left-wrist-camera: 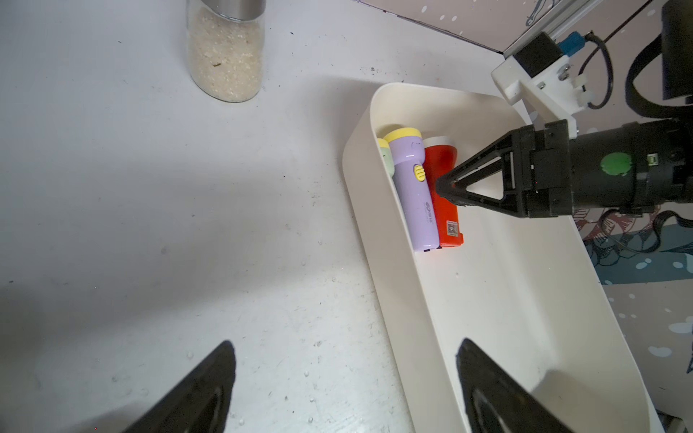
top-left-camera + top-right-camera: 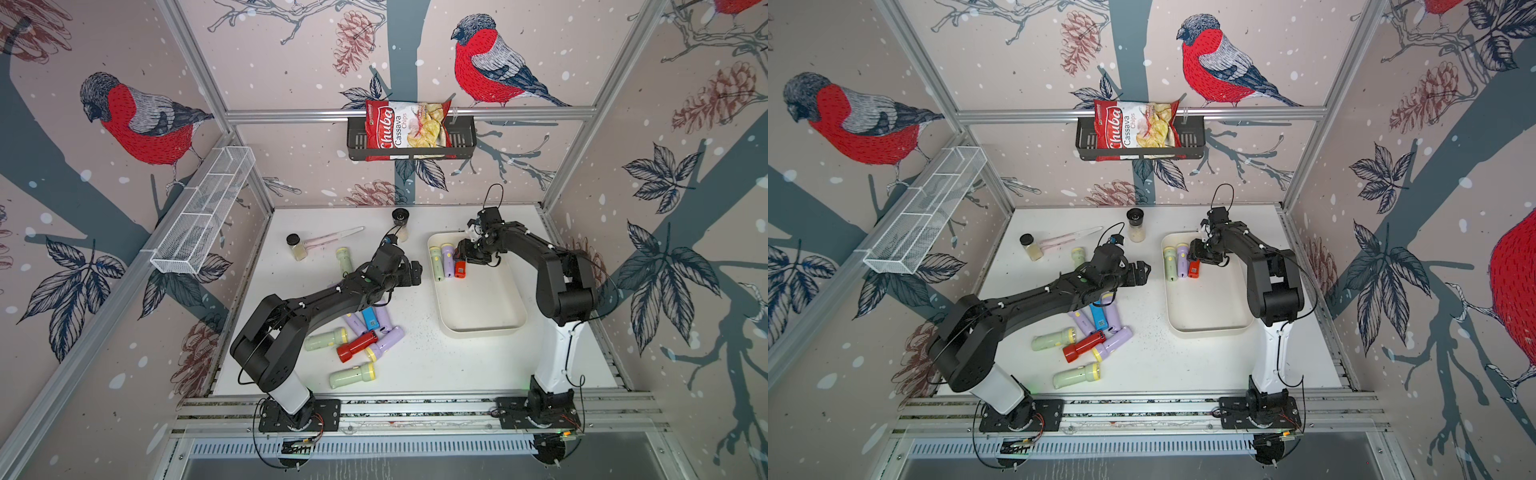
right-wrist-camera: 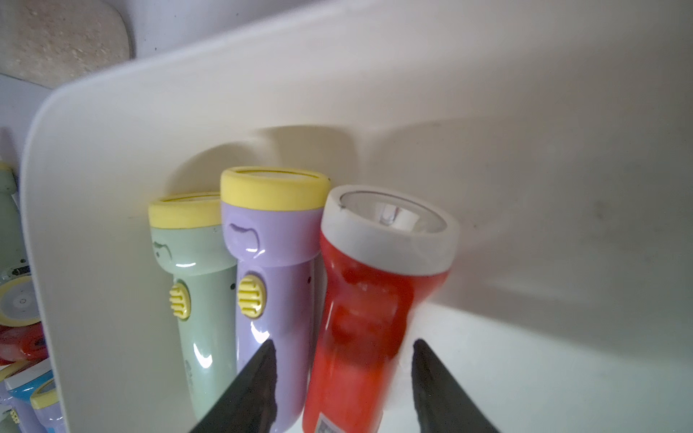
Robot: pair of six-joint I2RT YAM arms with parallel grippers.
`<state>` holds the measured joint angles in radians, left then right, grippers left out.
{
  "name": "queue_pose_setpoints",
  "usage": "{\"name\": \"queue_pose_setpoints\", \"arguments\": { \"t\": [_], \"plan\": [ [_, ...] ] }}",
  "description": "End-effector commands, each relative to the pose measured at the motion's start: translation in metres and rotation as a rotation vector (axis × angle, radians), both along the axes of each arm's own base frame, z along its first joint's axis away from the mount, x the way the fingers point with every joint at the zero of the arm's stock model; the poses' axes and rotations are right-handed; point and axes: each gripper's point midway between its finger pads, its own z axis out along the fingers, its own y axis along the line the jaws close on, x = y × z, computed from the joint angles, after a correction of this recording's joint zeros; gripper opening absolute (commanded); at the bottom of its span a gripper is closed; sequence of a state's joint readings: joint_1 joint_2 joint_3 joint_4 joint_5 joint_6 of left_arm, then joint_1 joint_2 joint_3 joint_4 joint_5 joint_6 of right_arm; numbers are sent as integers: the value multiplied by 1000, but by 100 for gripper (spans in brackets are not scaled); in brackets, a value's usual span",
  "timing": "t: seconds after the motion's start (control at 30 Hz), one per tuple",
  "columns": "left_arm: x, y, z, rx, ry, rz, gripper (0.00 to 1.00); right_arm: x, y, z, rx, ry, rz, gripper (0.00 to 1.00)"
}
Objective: Put the flashlights into the storage boxes
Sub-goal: Place the flashlight at the storage box.
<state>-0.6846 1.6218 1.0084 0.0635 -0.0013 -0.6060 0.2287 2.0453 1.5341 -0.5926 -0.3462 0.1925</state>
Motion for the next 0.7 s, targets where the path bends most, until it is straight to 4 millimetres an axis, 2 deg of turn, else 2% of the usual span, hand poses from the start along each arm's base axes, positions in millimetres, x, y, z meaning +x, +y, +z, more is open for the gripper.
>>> {"name": "queue_pose_setpoints", "arguments": {
  "t": [0.0,0.17,0.27,0.33,0.37,0.47,0.67],
  "plan": [
    [-2,1,7,-24,8,7,90,2,-3,20,-3,-41,-27,59],
    [-9,8,15,-24,29,29,88,-5,2,53,5,-145,-24,59],
    [-16,17,19,-29,50,55,86,-20,15,72,13,-208,-1,59],
    [-19,24,25,-36,64,78,86,-33,30,84,27,-253,25,59],
    [-24,30,16,-23,89,90,86,-40,38,88,33,-269,40,59],
    [-32,48,11,-16,130,136,85,-66,70,99,50,-310,106,59],
    [-47,81,4,14,166,224,84,-113,130,96,104,-284,216,59]
  ]
}}
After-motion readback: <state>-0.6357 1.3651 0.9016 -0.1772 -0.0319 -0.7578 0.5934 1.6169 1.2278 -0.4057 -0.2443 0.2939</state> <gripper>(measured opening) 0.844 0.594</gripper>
